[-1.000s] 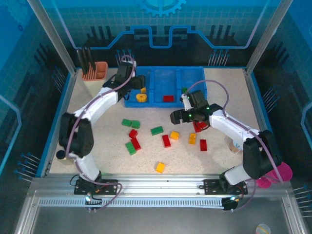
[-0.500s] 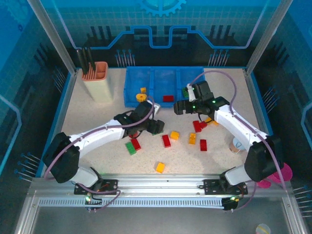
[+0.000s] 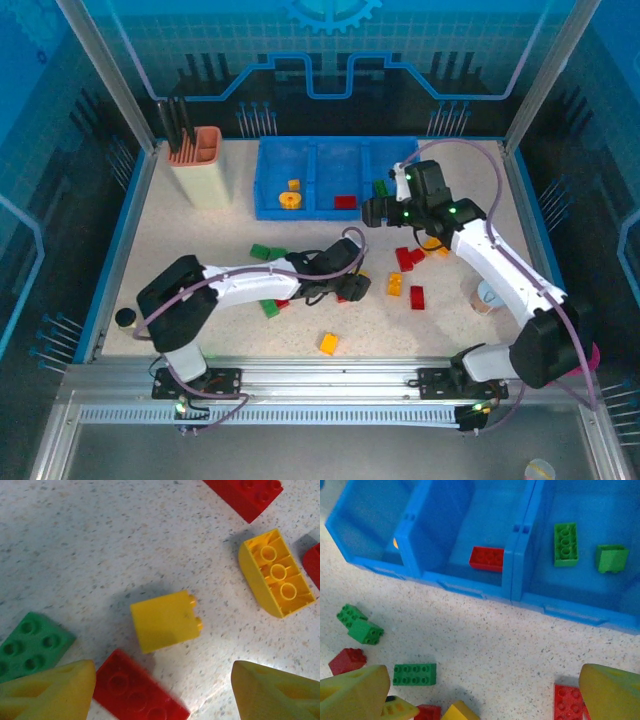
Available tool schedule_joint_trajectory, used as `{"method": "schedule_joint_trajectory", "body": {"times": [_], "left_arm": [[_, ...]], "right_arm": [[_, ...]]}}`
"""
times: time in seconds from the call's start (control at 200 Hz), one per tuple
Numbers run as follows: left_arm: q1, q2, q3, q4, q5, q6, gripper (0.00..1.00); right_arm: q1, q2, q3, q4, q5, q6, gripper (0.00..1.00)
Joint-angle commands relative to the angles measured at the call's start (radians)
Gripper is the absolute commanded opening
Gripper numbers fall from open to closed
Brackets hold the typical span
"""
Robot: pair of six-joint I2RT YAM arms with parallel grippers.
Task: Sort the legos into containers by color
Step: Pick up the lego from the center of the table.
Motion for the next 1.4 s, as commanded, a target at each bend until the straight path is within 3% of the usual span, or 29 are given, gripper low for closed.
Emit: {"method": "schedule_joint_trajectory", "body": {"times": [0.0, 0.55, 1.031, 1.231, 1.396], "left_arm": [[-0.007, 0.047, 0.073, 0.017, -0.025, 0.015, 0.73], [-0.018, 0.249, 0.232, -0.117, -0.061, -0.012, 0.75], [-0.018, 0.300, 0.230, -0.148, -0.064, -0.053, 0.73], [-0.018, 0.315, 0.238, -0.137, -0.074, -0.055, 0.67], [-0.018, 0.330, 0.253, -0.125, -0.078, -0.054, 0.54]], "right_arm": [[-0.020, -0.033, -0.005, -0.010, 0.006, 0.010, 0.98], [-0.017, -0.080, -0.118, 0.059, -0.076, 0.043, 0.98], [-0.023, -0.108, -0.161, 0.054, -0.039, 0.035, 0.98], [-0.024, -0.100, -0.166, 0.059, -0.045, 0.035, 0.98], [-0.024, -0.099, -0.176, 0.063, -0.050, 0.036, 0.98]]}}
